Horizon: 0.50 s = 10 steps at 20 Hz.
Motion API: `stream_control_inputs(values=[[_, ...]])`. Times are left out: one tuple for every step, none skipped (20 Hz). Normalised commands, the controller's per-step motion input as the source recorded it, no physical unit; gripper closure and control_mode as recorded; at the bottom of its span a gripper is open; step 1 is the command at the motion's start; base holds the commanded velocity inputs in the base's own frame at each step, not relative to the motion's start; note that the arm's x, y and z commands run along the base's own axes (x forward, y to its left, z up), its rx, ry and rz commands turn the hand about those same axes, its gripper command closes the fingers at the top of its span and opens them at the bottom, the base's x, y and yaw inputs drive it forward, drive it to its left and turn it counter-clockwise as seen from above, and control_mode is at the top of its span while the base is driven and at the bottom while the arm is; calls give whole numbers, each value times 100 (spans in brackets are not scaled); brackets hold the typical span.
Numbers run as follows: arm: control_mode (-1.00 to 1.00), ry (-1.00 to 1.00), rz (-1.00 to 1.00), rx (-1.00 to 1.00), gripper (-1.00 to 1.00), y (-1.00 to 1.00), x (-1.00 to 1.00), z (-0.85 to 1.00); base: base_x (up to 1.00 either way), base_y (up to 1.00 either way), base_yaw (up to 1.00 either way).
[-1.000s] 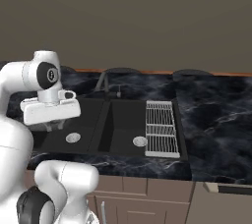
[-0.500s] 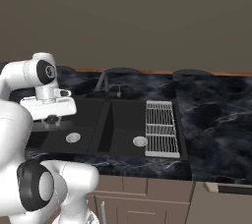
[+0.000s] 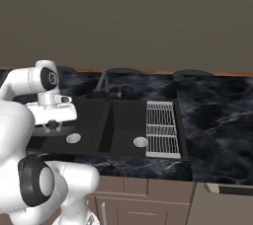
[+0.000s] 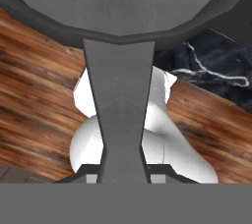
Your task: Move the pot and pan from the stove into the sink.
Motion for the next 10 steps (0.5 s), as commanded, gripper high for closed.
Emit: stream_control_inputs(values=[[-100,-1,-1,0,100,4,0,-8,0,0,0],[-100,0,0,0,100,4,0,-1,0,0,0],[-100,0,0,0,100,5,0,0,0,0,0],[-100,0,0,0,100,4,3,0,0,0,0],[-100,0,-2,0,100,5,13,-2,0,0,0],[-100,0,-2,0,100,7,16,-3,0,0,0],[-100,0,-3,0,100,9,21,-4,0,0,0],[-100,0,-4,0,100,11,22,-4,0,0,0],[-100,0,-4,0,100,14,26,-7,0,0,0],[-100,0,-5,0,100,17,30,-10,0,0,0]])
